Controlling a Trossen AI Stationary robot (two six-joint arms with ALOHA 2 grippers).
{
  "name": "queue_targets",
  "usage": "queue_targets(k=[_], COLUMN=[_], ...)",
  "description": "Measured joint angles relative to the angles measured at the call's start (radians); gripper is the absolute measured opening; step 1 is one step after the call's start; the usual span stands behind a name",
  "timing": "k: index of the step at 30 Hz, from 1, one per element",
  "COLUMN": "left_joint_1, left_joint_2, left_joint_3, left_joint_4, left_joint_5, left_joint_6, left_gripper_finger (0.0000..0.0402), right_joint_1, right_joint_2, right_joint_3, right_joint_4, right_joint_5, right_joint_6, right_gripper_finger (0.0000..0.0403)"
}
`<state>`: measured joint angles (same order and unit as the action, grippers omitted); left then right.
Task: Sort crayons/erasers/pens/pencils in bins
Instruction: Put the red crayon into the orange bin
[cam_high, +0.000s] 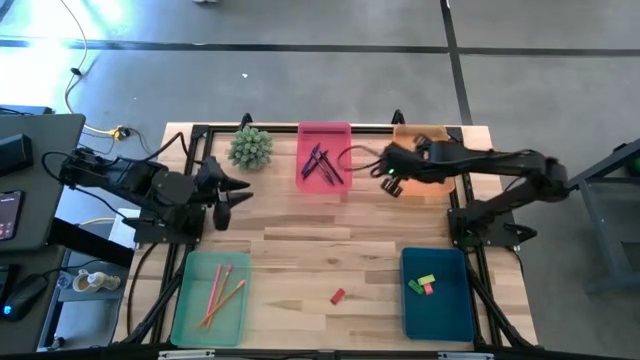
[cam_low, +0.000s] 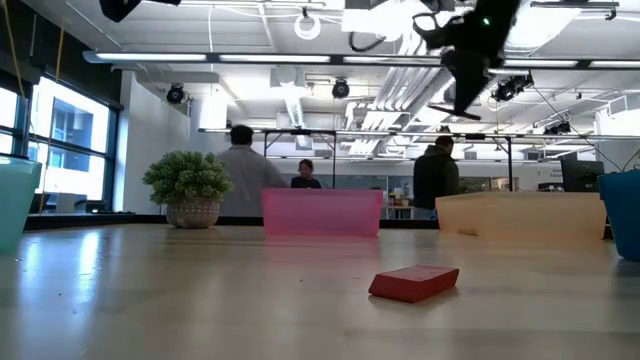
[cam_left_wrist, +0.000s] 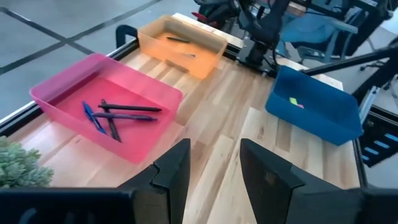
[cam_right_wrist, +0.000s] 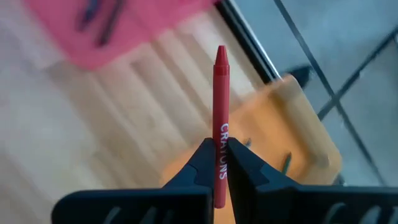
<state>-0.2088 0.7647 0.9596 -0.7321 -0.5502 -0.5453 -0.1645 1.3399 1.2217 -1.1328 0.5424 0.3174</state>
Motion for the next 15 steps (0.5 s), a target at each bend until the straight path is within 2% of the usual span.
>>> queue_targets(k=[5,15], left_joint_1=[0.028,0.054], left_joint_2=[0.001,0.001], left_joint_3=[0.0,0.0], left_joint_4=[0.001,0.005], left_joint_5=[-0.015,-0.022], left_joint_6=[0.0,-0.001], left_gripper_finger=[0.0127,0.0127], right_joint_1=[-0.14,-0.428], right_joint_2=[-0.108,-0.145], right_joint_3=[-0.155,-0.383], right_joint_4=[0.09,0.273], right_joint_5=[-0.015,-0.205], right_joint_6=[0.0,-0.017], right_gripper_finger=[0.0005,0.0005])
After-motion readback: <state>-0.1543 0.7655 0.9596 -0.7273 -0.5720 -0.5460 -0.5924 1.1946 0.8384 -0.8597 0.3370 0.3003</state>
